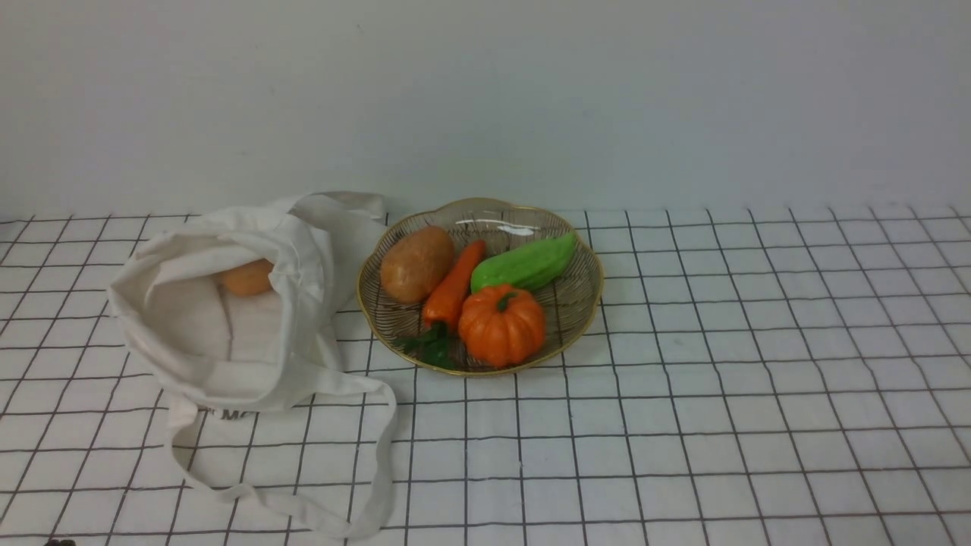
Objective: Take vegetables from bag on white checkered tablecloth place on plate.
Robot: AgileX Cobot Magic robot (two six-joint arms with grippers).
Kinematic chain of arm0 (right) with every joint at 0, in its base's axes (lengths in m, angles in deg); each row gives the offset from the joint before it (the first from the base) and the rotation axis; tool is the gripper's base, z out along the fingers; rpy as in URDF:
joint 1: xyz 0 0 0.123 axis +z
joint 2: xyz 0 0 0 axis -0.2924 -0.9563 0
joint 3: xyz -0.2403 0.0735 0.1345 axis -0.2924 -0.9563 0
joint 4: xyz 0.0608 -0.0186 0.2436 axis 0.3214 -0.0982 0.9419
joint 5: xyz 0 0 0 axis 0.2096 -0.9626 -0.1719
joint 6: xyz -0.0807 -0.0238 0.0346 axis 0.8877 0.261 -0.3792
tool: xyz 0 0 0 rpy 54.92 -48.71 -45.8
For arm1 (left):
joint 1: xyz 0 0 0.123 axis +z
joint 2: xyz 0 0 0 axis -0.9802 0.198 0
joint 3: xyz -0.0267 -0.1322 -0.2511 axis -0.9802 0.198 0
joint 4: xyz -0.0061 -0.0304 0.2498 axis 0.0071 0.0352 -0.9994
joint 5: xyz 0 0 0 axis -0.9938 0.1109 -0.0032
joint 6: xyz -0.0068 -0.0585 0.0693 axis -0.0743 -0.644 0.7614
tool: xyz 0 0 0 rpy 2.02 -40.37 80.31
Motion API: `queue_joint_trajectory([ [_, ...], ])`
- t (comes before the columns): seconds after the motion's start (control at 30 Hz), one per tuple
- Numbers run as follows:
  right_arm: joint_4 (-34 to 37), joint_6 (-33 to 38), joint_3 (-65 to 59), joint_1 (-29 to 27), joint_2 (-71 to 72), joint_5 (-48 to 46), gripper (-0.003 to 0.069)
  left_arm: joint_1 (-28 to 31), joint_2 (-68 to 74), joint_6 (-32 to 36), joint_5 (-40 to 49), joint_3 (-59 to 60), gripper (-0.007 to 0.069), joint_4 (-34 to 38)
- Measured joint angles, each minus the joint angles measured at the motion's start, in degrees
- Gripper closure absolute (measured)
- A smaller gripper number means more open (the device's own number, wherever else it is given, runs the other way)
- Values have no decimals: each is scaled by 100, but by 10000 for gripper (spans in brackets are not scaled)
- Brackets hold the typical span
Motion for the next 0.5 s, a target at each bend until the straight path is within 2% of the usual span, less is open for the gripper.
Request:
queue_joint_trajectory([
  [0.2,0,0,0,0,0,0,674,29,0,0,5,0,632,0],
  [0.37,0,0,0,0,0,0,674,356,0,2,11,0,632,0],
  [0.5,0,0,0,0,0,0,674,402,0,2,11,0,632,-2],
])
